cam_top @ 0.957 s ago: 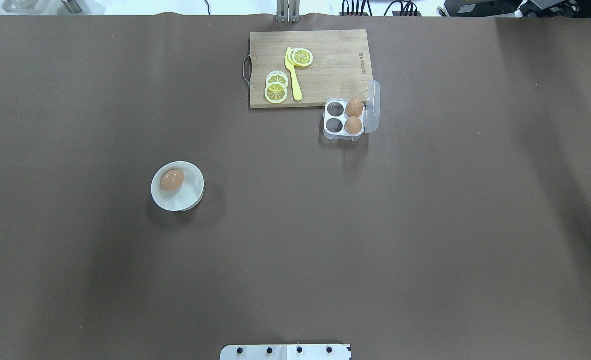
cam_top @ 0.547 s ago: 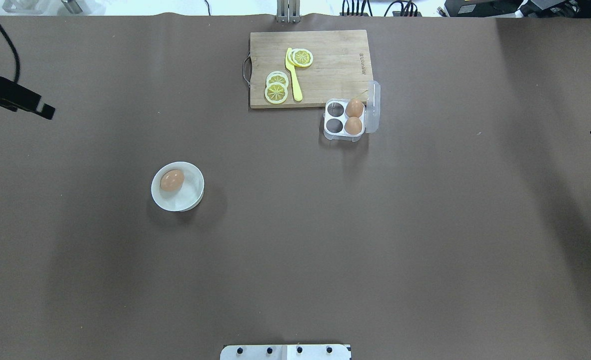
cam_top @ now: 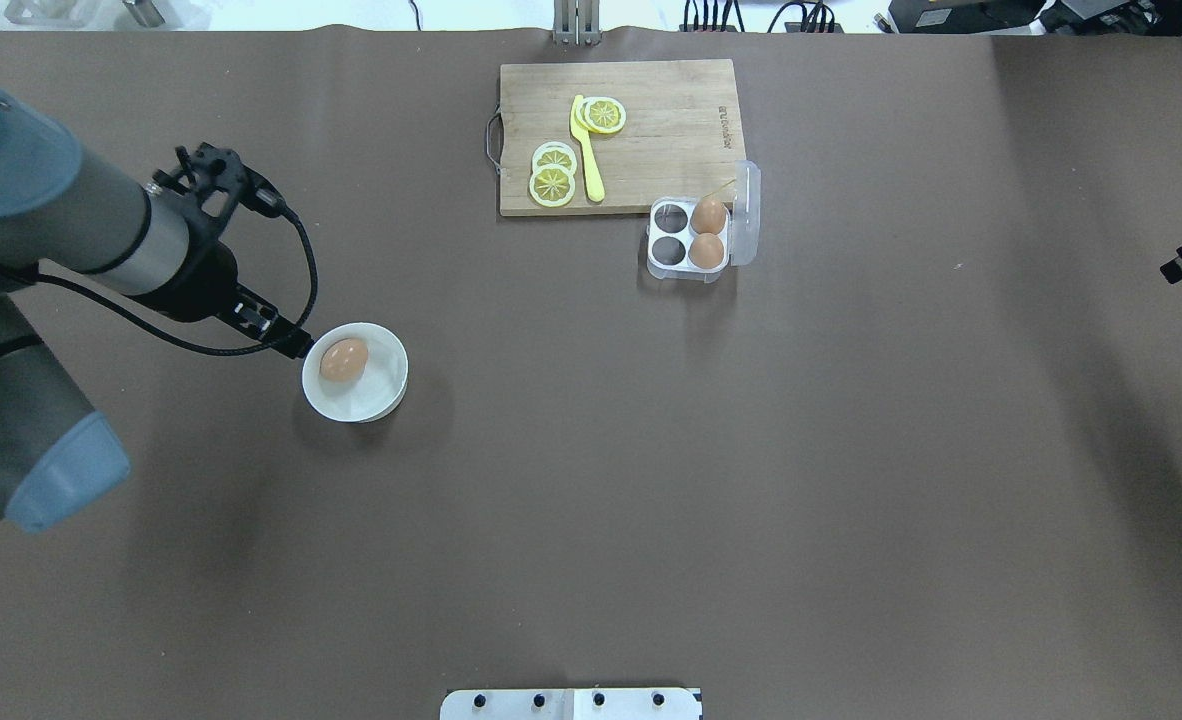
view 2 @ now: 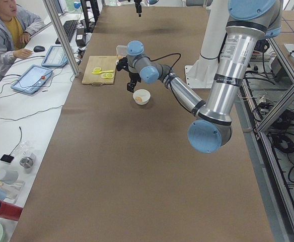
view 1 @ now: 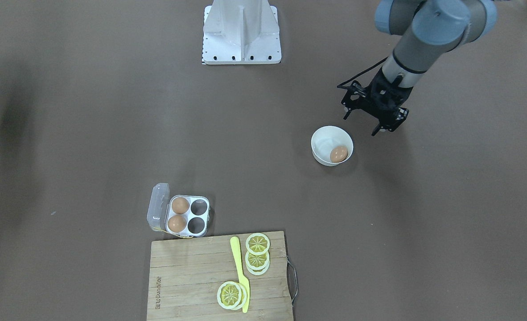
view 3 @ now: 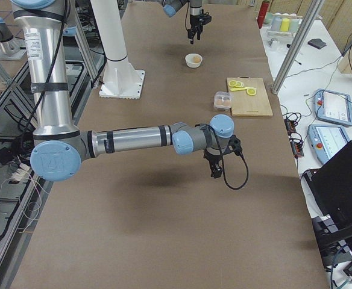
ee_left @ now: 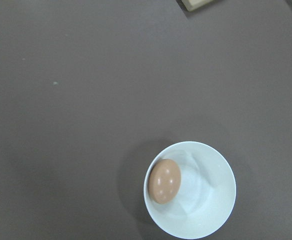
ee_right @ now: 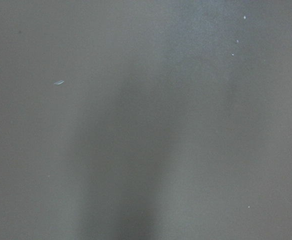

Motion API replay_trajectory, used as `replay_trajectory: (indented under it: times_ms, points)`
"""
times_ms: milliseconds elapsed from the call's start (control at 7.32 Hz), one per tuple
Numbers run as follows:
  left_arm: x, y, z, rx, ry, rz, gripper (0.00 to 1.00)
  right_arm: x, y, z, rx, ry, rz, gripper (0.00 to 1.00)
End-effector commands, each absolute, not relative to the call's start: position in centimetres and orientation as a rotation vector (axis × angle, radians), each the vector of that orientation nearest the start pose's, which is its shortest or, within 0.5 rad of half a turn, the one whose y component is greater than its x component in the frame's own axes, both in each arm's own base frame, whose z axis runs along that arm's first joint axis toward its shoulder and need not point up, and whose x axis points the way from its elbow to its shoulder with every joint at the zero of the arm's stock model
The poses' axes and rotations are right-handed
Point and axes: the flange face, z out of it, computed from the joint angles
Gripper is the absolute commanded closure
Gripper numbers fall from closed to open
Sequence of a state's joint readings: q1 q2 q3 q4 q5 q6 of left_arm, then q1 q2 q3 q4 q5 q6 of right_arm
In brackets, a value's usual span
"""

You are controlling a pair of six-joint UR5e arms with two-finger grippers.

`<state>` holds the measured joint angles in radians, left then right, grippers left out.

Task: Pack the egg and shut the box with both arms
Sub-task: 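Move the left gripper down over the brown egg in the white bowl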

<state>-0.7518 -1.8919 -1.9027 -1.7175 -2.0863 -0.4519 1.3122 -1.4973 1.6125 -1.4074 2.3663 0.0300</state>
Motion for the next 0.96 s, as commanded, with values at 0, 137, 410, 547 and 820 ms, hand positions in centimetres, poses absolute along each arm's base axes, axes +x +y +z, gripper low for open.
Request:
replay_trajectory:
  times_ms: [0, 137, 410, 547, 820]
  points:
    - [39.5, -46.0, 32.7, 0.321, 0.842, 0.576, 0.22, -8.4, -53.3, 58.4, 0.145, -0.826, -0.337, 0.0]
    - [40.6, -46.7, 32.6, 0.314, 0.837, 0.577, 0.22, -8.5, -53.2, 58.5, 0.143, -0.824, -0.34, 0.0]
    - [42.1, -46.3, 32.9, 0.294, 0.836, 0.594, 0.23, -8.5, -53.2, 58.4, 0.144, -0.826, -0.342, 0.0]
    - [42.8, -46.5, 33.2, 0.284, 0.831, 0.596, 0.25, -8.5, -53.1, 58.6, 0.14, -0.825, -0.34, 0.0]
    - [44.1, -47.3, 33.4, 0.271, 0.824, 0.596, 0.27, -8.7, -53.1, 58.6, 0.138, -0.826, -0.341, 0.0]
